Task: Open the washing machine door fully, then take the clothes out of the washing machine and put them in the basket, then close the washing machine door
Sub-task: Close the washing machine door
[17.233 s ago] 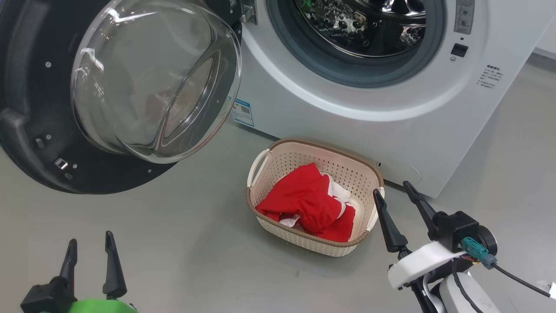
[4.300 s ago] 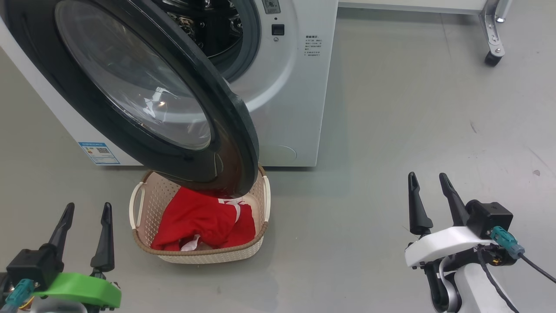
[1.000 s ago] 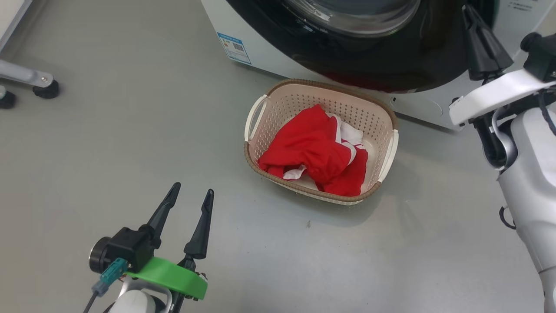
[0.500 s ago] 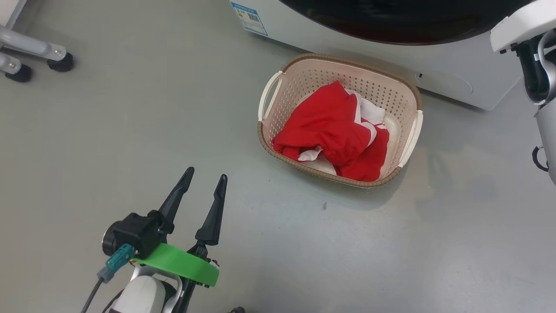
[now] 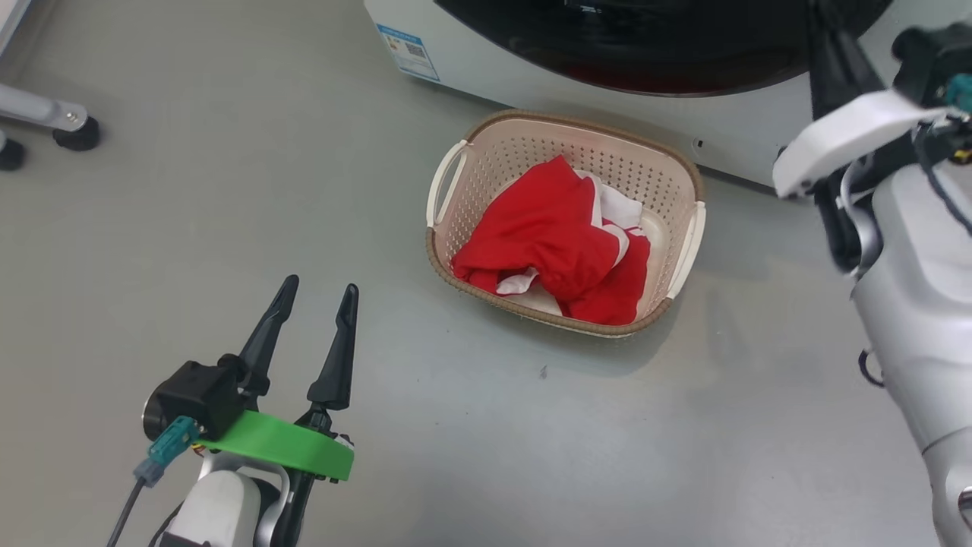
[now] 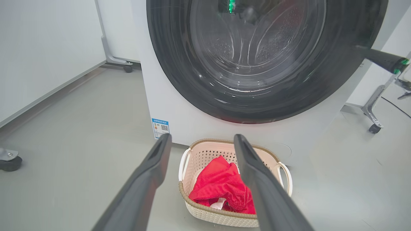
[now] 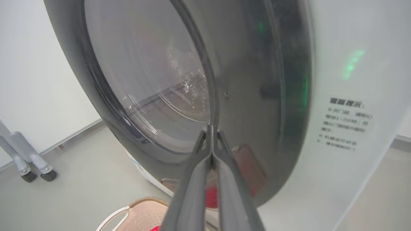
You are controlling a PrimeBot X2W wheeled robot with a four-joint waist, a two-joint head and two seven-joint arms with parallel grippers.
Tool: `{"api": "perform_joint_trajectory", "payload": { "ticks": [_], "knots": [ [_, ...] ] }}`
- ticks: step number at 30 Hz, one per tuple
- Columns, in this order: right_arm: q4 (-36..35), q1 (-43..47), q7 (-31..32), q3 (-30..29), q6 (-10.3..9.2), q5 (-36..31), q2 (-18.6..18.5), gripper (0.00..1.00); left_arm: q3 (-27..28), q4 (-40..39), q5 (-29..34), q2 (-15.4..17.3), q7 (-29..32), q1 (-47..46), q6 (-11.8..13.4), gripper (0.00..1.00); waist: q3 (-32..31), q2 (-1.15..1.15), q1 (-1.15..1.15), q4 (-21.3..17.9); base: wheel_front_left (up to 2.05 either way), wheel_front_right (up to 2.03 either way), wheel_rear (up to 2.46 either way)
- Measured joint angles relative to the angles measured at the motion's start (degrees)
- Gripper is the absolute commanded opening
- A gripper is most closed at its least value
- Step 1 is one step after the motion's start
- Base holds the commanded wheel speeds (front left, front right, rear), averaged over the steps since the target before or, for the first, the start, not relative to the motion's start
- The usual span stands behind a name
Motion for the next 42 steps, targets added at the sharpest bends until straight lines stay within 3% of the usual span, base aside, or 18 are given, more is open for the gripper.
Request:
{"api": "perform_joint_trajectory", "payload": {
  "ticks": [11,12,14,15,30,42],
  "knots": [
    [-3.00,9.50,-0.18,-0.04,0.59,2.01,3.33,0.00,3.60,0.14,2.97,0.00,0.00,0.01,0.00,1.00,-3.93,0.00,0.00,-5.92,0.00,0.00,0.00],
    [-3.54,10.49,-0.18,-0.03,0.59,1.97,3.63,0.13,4.00,0.15,3.20,0.00,0.00,0.01,0.00,1.00,-4.27,0.00,-0.01,-6.58,0.00,0.00,0.00],
    [-4.55,12.70,-0.18,-0.63,0.59,2.05,3.94,0.55,4.17,0.16,3.38,0.03,0.00,0.03,0.00,1.00,-4.98,0.00,-0.01,-7.97,0.00,0.00,0.00],
    [-5.08,13.78,-0.18,-1.27,0.59,2.26,4.09,1.00,4.19,0.19,3.56,0.03,0.00,0.04,0.00,1.00,-5.34,0.00,0.00,-8.66,0.00,0.00,0.00],
    [-12.91,28.21,-0.18,-9.69,-0.23,2.08,5.93,1.00,8.21,1.18,5.36,1.19,0.00,1.93,0.00,1.00,-10.74,0.00,-0.01,-19.64,0.00,0.00,0.00],
    [-18.16,36.39,-0.18,-14.47,-1.64,-1.07,7.27,1.00,11.48,2.04,6.79,1.23,0.00,5.12,0.00,1.00,-15.89,0.00,-0.01,-24.97,0.00,0.00,0.00]
  ]
}}
